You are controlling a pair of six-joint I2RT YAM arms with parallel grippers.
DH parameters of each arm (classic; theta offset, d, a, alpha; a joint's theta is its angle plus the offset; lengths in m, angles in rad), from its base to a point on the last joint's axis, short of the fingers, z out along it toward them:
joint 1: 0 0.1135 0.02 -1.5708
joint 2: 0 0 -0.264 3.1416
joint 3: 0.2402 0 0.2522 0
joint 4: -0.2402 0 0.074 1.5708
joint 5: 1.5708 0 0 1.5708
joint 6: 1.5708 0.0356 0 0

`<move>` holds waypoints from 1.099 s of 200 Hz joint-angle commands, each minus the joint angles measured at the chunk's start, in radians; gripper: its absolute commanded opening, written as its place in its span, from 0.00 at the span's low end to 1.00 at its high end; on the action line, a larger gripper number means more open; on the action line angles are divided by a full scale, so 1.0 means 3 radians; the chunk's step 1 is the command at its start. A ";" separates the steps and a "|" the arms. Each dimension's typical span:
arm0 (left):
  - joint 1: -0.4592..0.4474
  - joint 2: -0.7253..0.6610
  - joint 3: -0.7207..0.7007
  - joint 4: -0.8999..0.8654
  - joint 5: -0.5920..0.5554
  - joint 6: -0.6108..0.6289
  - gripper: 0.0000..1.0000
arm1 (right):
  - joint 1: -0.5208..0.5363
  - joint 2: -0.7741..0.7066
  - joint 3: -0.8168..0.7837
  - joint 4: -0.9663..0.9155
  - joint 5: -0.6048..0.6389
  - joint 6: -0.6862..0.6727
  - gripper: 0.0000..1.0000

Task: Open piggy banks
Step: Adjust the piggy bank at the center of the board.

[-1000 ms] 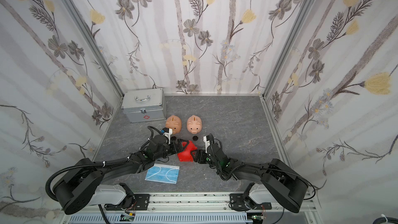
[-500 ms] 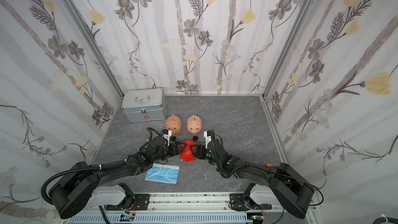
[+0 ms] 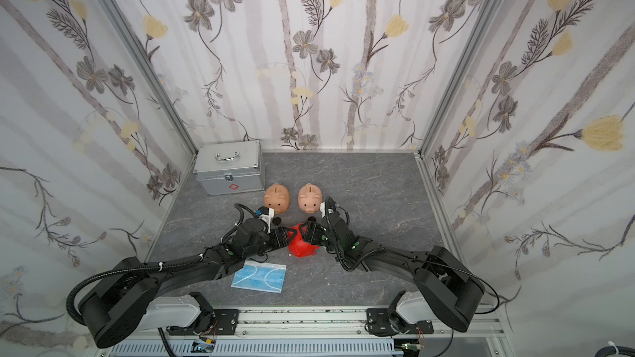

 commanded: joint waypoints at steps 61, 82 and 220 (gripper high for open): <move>-0.0017 0.0035 0.0017 0.0064 0.0013 0.0007 0.58 | 0.0013 0.0069 0.0109 -0.0386 0.0088 0.0034 0.77; -0.0018 0.0038 0.0020 0.0058 0.0009 0.0007 0.58 | 0.0031 -0.0077 0.0051 -0.0333 0.0155 0.0009 0.77; -0.0040 0.0094 0.0058 0.0069 0.0016 0.0007 0.56 | 0.0104 0.0050 0.0199 -0.0618 0.0171 -0.0019 0.87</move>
